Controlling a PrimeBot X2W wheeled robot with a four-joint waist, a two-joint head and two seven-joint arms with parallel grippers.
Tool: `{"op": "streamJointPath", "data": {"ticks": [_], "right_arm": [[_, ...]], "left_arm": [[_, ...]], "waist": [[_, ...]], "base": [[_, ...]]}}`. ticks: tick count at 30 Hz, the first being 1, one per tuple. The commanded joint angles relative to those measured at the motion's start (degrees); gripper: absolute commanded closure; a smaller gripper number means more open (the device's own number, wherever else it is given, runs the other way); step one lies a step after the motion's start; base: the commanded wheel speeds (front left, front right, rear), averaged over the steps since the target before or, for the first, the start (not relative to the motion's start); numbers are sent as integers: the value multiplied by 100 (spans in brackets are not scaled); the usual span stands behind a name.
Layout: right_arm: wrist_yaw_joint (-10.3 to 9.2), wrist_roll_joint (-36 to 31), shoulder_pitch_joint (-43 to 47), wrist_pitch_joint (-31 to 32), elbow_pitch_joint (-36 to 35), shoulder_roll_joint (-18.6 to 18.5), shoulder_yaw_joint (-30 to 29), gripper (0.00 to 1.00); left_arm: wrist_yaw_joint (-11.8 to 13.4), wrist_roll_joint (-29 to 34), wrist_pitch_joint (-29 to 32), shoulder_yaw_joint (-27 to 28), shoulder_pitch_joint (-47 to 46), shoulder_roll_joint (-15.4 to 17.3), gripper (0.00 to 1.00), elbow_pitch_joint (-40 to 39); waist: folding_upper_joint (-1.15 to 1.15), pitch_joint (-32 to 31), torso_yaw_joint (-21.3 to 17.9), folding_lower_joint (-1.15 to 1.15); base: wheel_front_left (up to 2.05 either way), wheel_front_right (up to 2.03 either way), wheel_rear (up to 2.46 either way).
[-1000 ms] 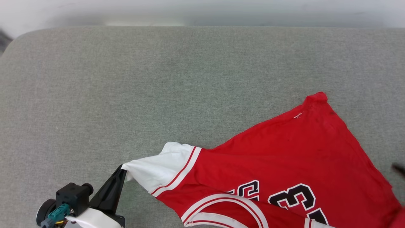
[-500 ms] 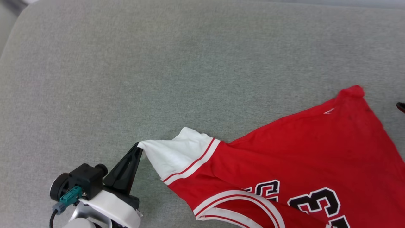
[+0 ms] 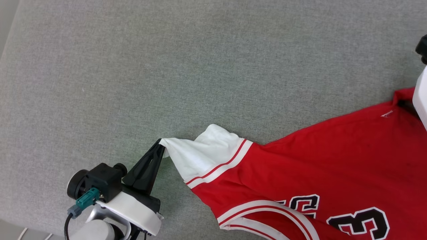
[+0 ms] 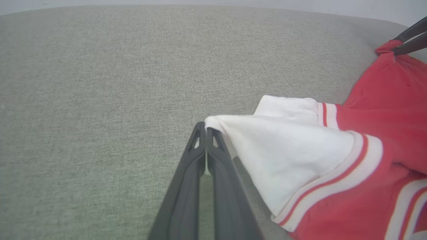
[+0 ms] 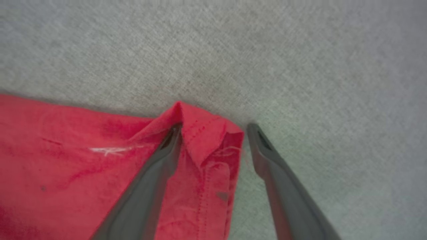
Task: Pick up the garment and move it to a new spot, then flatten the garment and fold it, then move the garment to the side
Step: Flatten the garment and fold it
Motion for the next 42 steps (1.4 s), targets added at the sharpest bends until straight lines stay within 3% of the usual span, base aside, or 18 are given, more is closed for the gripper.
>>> {"op": "streamJointPath", "data": {"ticks": [1, 2, 3, 4, 5, 17, 26, 33, 42], "right_arm": [[0, 47, 91, 19, 135, 81, 217, 0], [0, 71, 147, 20, 215, 82, 315, 0], [4, 92, 175, -14, 271, 77, 392, 7], [6, 96, 163, -116, 310, 99, 412, 91], [6, 115, 138, -224, 358, 139, 414, 100], [-1, 507, -76, -1683, 289, 174, 270, 100], [-1, 619, -141, -2810, 31, 102, 8, 100], [-1, 213, -481, -3598, -57, 298, -469, 100], [-3, -575, -1667, -3760, 90, 799, -1074, 100]], "left_arm": [[-6, 23, -18, 3, -67, -31, 100, 20], [-13, 27, -22, 4, -81, -44, 100, 32], [-21, 28, -24, 4, -92, -55, 100, 44], [-23, 28, -25, 4, -97, -59, 100, 62], [-33, 35, -26, -2, -102, -57, 100, 80], [-86, 178, 193, -17, -277, 261, 100, -200], [-250, 267, 519, 268, -1159, 502, 100, -541], [-378, 287, 771, 610, -2319, 460, 100, -523], [-830, 223, 1158, 912, -4405, 178, 100, 46]], "waist": [[0, 53, 41, -1], [0, 59, 42, -1], [0, 57, 40, -1], [0, 46, 30, -1], [0, 14, 13, -1], [0, -1083, -377, -1], [0, -1693, -735, -1], [0, -1569, -952, -1], [0, -859, -1043, -1]], "base": [[0, 0, 0], [0, 0, 0], [0, 0, 0], [0, 0, 0], [0, 0, 0], [0, 0, 0], [0, 0, 0], [0, 0, 0], [0, 0, 0]]}}
